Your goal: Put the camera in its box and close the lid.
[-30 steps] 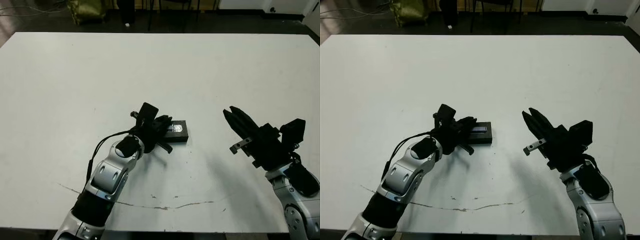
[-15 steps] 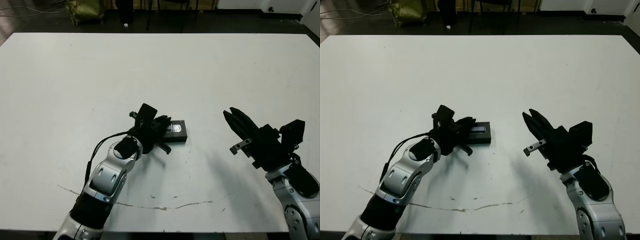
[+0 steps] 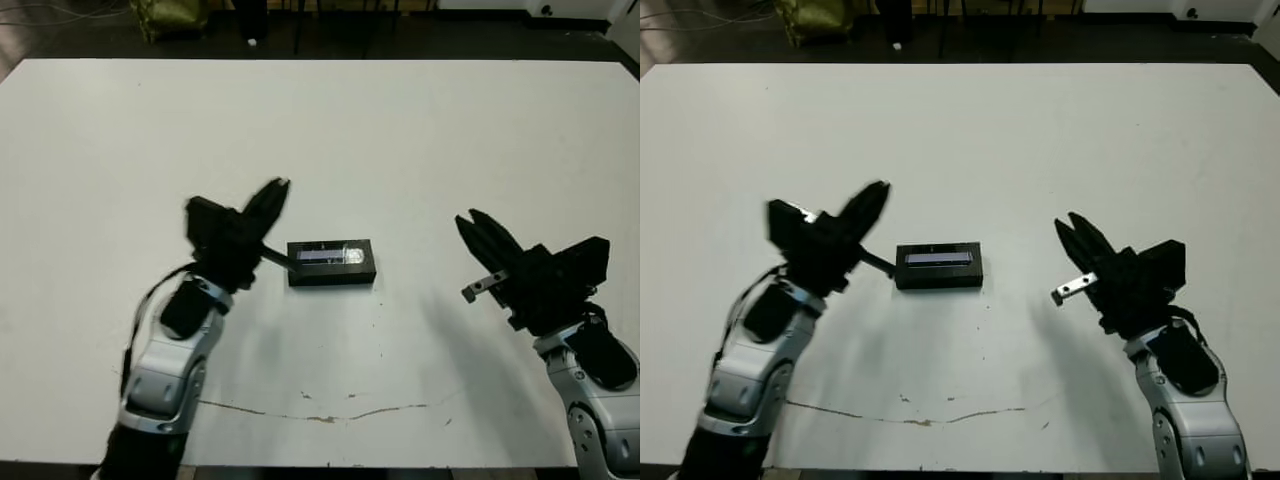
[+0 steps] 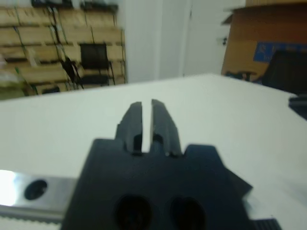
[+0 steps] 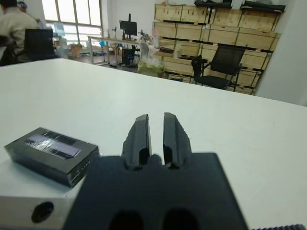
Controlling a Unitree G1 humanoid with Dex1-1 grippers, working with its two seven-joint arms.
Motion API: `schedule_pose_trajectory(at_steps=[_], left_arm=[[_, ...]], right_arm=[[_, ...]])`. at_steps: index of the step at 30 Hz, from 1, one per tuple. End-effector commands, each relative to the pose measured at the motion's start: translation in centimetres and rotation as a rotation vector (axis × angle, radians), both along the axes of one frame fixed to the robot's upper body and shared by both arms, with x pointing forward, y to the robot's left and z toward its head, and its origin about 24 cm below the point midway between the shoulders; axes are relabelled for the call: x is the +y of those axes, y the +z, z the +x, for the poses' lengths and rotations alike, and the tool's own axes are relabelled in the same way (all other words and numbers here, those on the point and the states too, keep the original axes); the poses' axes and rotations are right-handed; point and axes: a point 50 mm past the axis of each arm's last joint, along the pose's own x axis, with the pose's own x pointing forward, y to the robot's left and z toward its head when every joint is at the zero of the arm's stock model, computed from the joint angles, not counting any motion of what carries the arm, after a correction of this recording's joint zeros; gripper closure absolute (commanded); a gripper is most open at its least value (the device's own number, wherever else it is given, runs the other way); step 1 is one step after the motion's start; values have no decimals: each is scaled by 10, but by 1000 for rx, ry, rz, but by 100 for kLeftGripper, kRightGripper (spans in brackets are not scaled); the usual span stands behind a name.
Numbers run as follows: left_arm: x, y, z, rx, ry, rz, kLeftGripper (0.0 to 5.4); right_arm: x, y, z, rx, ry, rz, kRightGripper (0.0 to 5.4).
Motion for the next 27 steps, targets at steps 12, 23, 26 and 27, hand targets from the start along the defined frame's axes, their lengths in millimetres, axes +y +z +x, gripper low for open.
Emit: schedule_pose_trajectory(at_steps=[12, 23, 26, 27], left_arm=[[75, -3, -8, -73, 250, -167, 538], [75, -20, -3, -10, 283, -199, 538], [75, -21, -3, 3, 278, -207, 538], [75, -21, -3, 6, 280, -207, 538]], right_arm=[[-4, 11, 24, -80, -77, 23, 540], [-2, 9, 31, -132, -115, -1, 540], [-1, 9, 32, -135, -105, -2, 540], [-1, 8, 32, -138, -101, -1, 540]])
